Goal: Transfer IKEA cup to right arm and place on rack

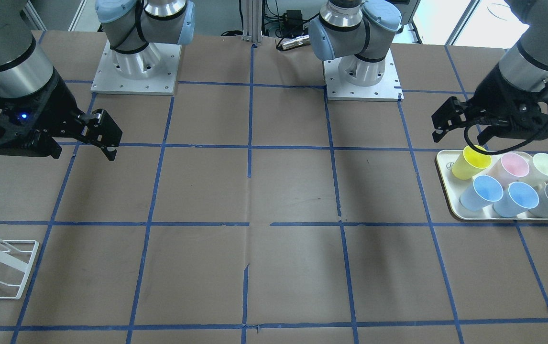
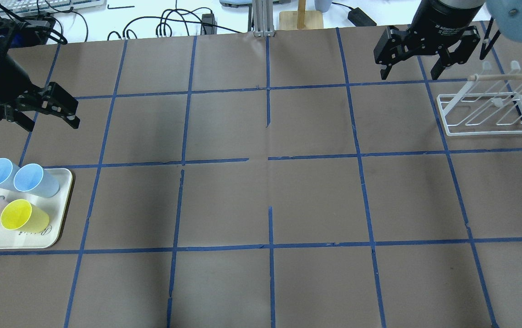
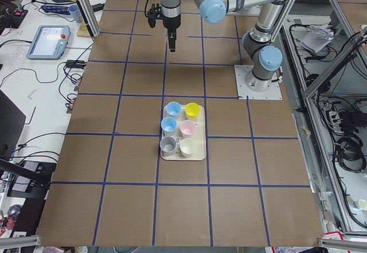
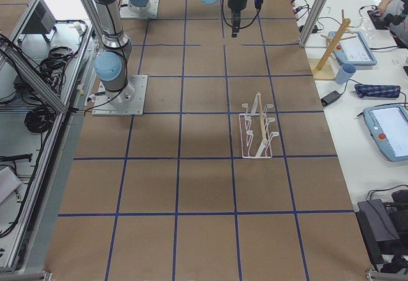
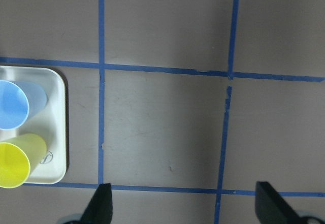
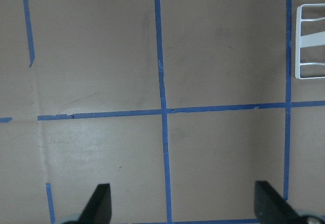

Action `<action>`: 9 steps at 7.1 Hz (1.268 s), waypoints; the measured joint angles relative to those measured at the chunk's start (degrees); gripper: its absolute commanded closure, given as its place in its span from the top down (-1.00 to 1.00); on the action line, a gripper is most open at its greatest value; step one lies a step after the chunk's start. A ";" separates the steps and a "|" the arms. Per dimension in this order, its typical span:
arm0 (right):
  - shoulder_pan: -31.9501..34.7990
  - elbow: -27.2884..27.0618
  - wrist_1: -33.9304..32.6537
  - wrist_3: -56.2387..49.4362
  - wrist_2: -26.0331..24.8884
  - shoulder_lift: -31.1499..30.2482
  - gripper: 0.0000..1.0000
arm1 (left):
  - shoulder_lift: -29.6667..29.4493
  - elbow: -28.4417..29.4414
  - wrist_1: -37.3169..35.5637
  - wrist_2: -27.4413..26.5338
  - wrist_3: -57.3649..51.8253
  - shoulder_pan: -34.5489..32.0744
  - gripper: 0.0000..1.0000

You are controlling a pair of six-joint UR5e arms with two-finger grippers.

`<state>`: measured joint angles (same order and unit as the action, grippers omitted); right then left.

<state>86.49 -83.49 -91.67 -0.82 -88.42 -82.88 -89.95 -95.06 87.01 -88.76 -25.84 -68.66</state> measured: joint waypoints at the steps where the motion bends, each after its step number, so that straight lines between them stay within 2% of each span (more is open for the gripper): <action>1: 0.00 0.00 0.00 0.02 0.00 0.00 1.00 | -1.41 -0.13 -0.73 0.00 -8.03 3.60 1.00; 3: 0.00 0.00 0.00 -0.01 0.00 0.00 1.00 | -5.12 -0.25 -4.79 0.23 -24.39 10.08 1.00; 5: 0.00 0.00 0.00 0.00 0.00 0.00 1.00 | -9.60 -0.24 -7.21 0.37 -35.73 15.69 1.00; 7: 0.00 0.00 0.00 -0.05 0.00 0.00 1.00 | -14.35 -0.13 -11.95 0.20 -42.88 18.74 1.00; 9: 0.00 0.00 0.00 -0.04 0.00 0.00 1.00 | -18.61 0.05 -15.90 -0.15 -46.48 18.98 1.00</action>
<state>86.49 -83.50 -91.67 -0.86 -88.42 -82.88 -108.56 -95.01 71.10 -88.91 -72.33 -49.68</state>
